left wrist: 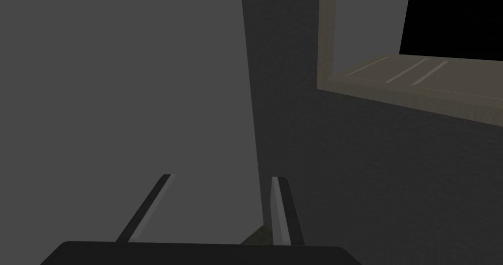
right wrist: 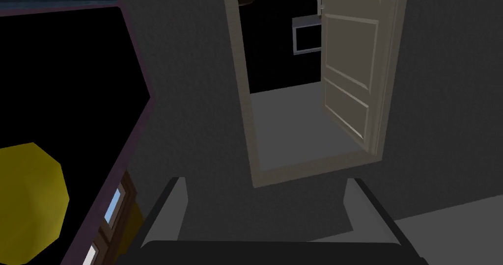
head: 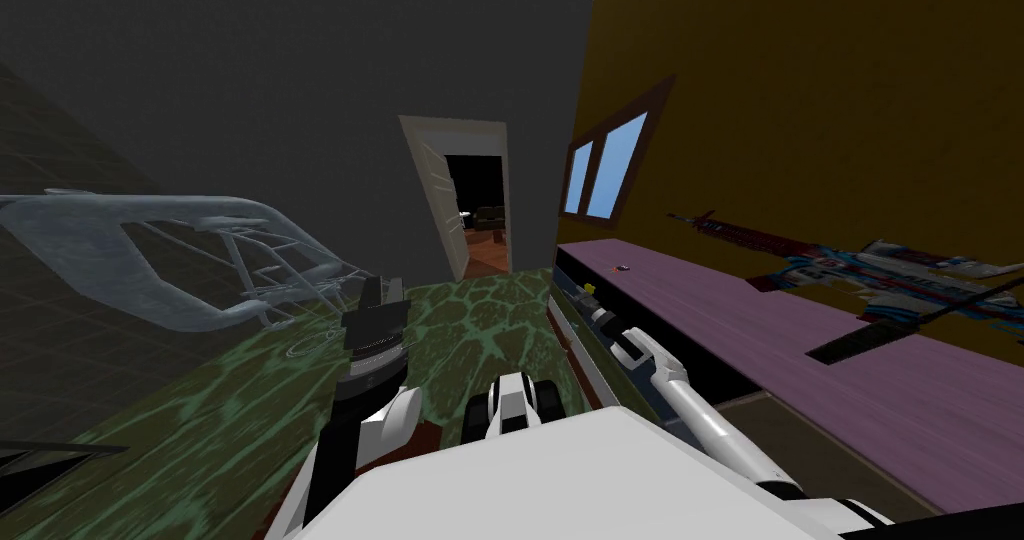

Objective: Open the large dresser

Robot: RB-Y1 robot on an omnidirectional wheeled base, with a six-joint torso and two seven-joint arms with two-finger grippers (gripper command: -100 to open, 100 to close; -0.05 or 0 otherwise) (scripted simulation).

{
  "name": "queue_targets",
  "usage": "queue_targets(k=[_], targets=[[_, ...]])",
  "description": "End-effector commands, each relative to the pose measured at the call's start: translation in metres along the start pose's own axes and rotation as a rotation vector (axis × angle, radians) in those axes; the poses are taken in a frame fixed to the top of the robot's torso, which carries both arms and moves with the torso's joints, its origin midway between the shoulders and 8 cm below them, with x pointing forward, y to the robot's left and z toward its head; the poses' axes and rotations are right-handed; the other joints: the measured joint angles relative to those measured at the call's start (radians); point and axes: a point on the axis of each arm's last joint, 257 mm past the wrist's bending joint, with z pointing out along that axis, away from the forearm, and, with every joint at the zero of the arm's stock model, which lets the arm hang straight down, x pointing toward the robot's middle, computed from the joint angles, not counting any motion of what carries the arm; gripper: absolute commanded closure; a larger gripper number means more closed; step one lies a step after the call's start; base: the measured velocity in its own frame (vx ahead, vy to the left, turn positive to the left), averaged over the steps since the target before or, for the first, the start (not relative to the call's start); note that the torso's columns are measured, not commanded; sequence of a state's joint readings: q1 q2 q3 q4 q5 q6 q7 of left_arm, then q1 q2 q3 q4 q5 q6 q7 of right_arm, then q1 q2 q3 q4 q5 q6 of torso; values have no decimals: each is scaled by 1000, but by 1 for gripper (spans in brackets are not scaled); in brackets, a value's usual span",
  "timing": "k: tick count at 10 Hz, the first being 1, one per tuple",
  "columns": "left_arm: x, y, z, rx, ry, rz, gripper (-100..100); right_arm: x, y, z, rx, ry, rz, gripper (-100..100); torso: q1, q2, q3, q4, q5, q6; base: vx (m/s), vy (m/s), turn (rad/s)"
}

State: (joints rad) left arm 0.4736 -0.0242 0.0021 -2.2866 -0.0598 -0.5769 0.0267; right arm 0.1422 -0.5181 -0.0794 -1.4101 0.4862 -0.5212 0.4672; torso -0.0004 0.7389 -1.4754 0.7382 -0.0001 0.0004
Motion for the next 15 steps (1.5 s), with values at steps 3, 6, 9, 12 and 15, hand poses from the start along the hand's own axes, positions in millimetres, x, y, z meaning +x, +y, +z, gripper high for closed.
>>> queue_targets(k=[3, 6, 9, 12, 15], targets=[[0, 0, 0, 0, 0, 0, 0, 15, -41, 1, 37, 87, -163, -100, 1, -1, 0, 0, 0, 0, -1, 35, 174], [0, 0, 0, 0, 0, 0, 0, 33, -71, -8, 76, 156, -226, -100, 0, 0, 0, 0, 0, -1, -13, 38, 103], [0, 0, 0, 0, 0, 0, 0, 36, -111, -16, 112, 234, -366, -100, 0, 0, 0, 0, 0, 0, -34, 46, 122], [0, 0, 0, 0, 0, 0, 0, 44, -161, -35, 167, 336, -488, -100, 1, 0, 0, 0, 0, 0, -57, 61, 128], [0, 0, 0, 0, 0, 0, 0, 46, -186, -47, 197, 389, -545, -100, 0, -1, -1, 0, 0, -1, -48, 45, 76]])
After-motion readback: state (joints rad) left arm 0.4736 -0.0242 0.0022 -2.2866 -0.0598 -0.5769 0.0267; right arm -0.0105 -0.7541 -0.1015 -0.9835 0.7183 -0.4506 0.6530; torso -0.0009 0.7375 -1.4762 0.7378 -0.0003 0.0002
